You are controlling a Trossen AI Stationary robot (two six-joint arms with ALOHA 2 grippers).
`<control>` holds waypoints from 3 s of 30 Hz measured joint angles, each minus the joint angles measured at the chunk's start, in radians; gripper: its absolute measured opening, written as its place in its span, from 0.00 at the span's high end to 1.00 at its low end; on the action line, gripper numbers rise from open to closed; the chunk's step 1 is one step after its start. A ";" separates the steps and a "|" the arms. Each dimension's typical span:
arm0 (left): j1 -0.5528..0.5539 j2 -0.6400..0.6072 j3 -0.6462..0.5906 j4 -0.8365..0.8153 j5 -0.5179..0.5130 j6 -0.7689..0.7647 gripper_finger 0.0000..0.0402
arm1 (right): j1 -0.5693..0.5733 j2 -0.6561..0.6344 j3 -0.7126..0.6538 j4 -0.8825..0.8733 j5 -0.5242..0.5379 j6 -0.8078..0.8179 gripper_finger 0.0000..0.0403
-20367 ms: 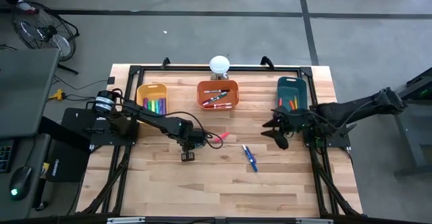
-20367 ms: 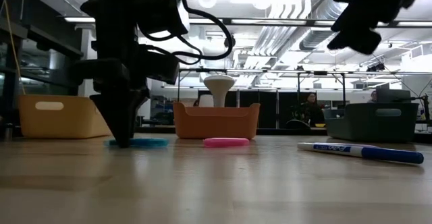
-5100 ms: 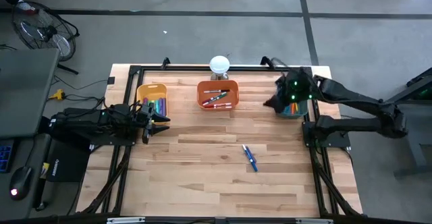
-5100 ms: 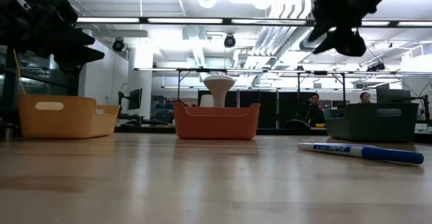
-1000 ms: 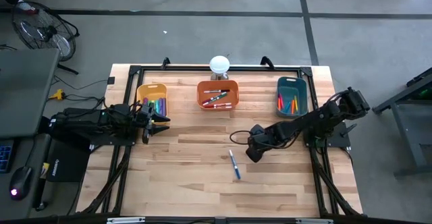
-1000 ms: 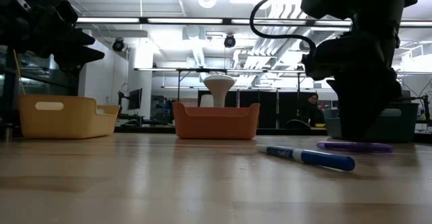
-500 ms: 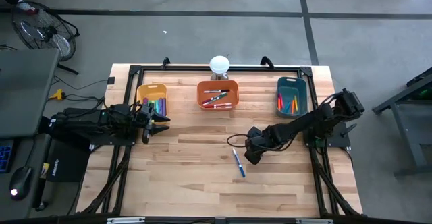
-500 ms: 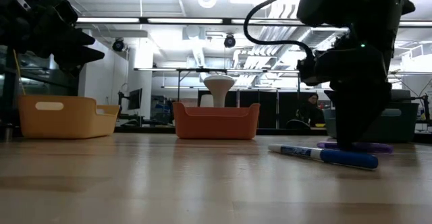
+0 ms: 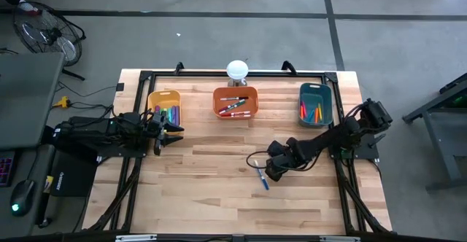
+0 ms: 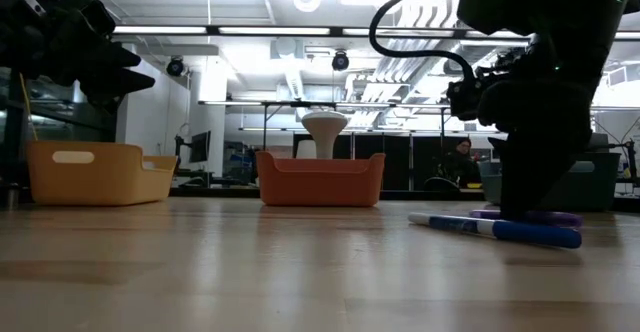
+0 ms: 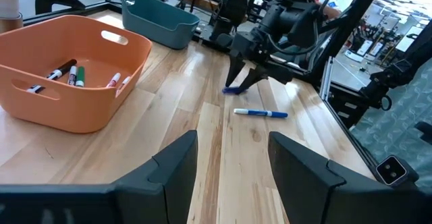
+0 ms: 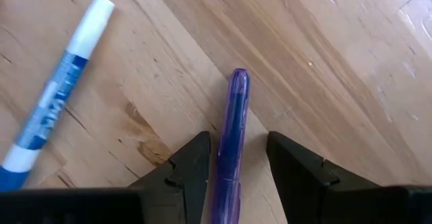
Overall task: Pick & Place Markers
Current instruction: Put the dark blue pen into the blue bin
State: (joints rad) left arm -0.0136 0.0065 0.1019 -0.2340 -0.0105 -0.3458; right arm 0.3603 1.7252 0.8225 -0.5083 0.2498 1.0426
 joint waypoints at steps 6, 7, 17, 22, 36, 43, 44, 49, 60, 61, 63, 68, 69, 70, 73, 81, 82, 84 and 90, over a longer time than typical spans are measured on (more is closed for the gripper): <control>0.000 0.000 0.000 0.000 0.000 0.000 0.56 | 0.000 0.000 -0.001 0.004 -0.013 0.035 0.70; 0.000 0.000 0.000 0.000 0.000 0.000 0.56 | 0.000 0.000 -0.001 0.006 -0.016 0.037 0.73; 0.000 0.000 0.000 0.000 0.000 0.000 0.56 | -0.001 0.000 -0.001 0.013 -0.035 0.076 0.93; 0.000 0.000 0.000 0.000 0.000 0.000 0.56 | -0.001 -0.003 -0.001 0.014 -0.038 0.094 0.93; 0.000 0.000 0.000 0.000 0.000 0.000 0.56 | -0.040 -0.144 -0.014 -0.104 -0.056 0.105 0.93; 0.000 0.000 0.000 0.000 0.000 0.000 0.56 | -0.073 -0.277 -0.011 -0.212 -0.002 0.118 0.93; 0.000 0.000 0.000 0.000 0.000 0.000 0.56 | -0.079 -0.301 -0.010 -0.234 0.014 0.128 0.93; 0.000 0.000 0.000 0.000 0.000 0.000 0.56 | -0.124 -0.429 -0.009 -0.384 0.113 0.188 0.93; 0.000 0.000 0.000 0.000 0.000 0.000 0.56 | -0.347 -0.618 -0.008 -0.592 0.247 0.234 0.93; 0.000 0.000 0.000 0.000 0.000 0.000 0.56 | -0.377 -0.623 -0.008 -0.601 0.249 0.225 0.93; 0.000 0.000 0.000 0.000 0.000 0.000 0.56 | -0.434 -0.627 -0.008 -0.609 0.248 0.191 0.93; 0.000 0.000 0.000 0.000 0.000 0.000 0.56 | -0.559 -0.627 -0.008 -0.604 0.233 0.116 0.93; 0.000 0.000 0.000 0.000 0.000 0.000 0.56 | -0.581 -0.627 -0.008 -0.602 0.230 0.102 0.93; 0.000 0.000 0.000 0.000 0.000 0.000 0.56 | -0.603 -0.627 -0.008 -0.601 0.228 0.089 0.93; 0.000 0.000 0.000 0.000 0.000 0.000 0.56 | -0.668 -0.627 -0.008 -0.599 0.206 0.054 0.93; 0.000 0.000 0.000 0.000 0.000 0.000 0.56 | -0.811 -0.627 -0.007 -0.570 0.158 0.022 0.93; 0.000 0.000 0.000 0.000 0.000 0.000 0.56 | -0.830 -0.627 -0.007 -0.570 0.152 0.022 0.93; 0.000 0.000 0.000 0.000 0.000 0.000 0.56 | -0.867 -0.627 -0.013 -0.560 0.136 0.022 0.93; 0.000 0.000 0.000 0.000 0.000 0.000 0.56 | -0.944 -0.626 -0.118 -0.430 0.068 0.019 0.93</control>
State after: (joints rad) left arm -0.0135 0.0066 0.1020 -0.2340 -0.0105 -0.3458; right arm -0.5835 1.0988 0.7048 -0.9378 0.3182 1.0615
